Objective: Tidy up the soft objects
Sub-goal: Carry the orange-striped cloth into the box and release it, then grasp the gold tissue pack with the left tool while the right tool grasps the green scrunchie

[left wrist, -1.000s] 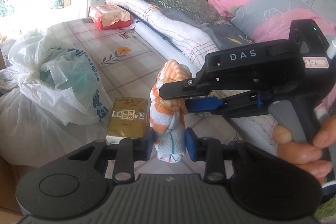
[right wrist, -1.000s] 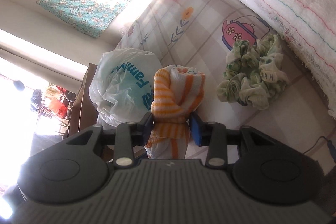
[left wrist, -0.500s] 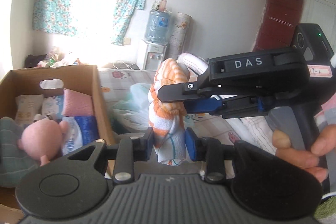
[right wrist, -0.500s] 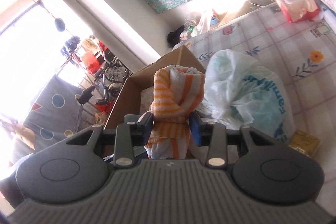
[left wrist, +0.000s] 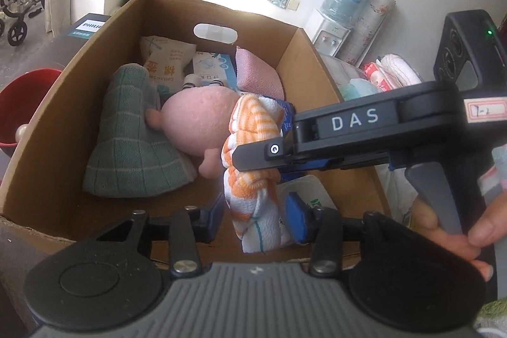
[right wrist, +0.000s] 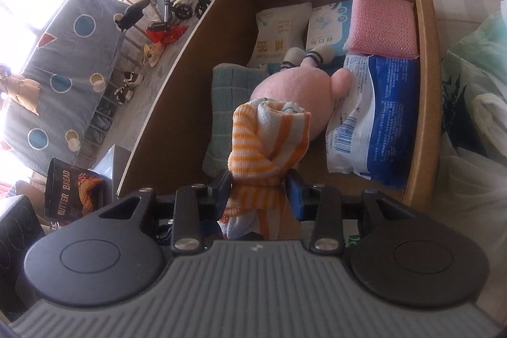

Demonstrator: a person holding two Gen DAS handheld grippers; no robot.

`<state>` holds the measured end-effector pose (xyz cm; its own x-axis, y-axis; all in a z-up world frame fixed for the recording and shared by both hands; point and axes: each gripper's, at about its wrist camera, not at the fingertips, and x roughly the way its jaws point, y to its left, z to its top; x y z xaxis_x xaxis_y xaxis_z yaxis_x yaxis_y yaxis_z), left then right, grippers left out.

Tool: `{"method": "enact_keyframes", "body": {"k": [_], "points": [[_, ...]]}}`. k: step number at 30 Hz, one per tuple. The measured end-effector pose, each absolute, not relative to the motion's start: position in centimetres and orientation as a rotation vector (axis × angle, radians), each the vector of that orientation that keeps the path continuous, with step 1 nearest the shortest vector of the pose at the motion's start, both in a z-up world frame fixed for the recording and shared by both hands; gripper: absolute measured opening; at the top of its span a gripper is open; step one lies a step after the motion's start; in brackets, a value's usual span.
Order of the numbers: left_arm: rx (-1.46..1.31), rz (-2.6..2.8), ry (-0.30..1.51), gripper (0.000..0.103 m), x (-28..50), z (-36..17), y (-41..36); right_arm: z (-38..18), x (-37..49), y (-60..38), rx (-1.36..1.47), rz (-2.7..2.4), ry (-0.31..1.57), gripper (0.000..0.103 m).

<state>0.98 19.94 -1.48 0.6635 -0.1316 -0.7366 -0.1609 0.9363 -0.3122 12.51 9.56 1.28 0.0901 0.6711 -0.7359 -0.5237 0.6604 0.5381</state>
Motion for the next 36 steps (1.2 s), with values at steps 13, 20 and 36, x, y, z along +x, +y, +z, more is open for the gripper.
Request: {"method": "enact_keyframes", "body": {"k": [13,20,36], "points": [[-0.356,-0.001,0.915,0.05,2.3,-2.8,20.0,0.8,12.6,10.2,0.005,0.862,1.256,0.046],[-0.345,0.012,0.833,0.054,1.5,-1.4,19.5,2.8,12.0,6.8,0.128,0.918,1.166,0.05],[-0.088,-0.325,0.639,0.071,2.5,4.4,5.2,4.6,3.9,-23.5,0.584,0.509,0.668,0.08]]}}
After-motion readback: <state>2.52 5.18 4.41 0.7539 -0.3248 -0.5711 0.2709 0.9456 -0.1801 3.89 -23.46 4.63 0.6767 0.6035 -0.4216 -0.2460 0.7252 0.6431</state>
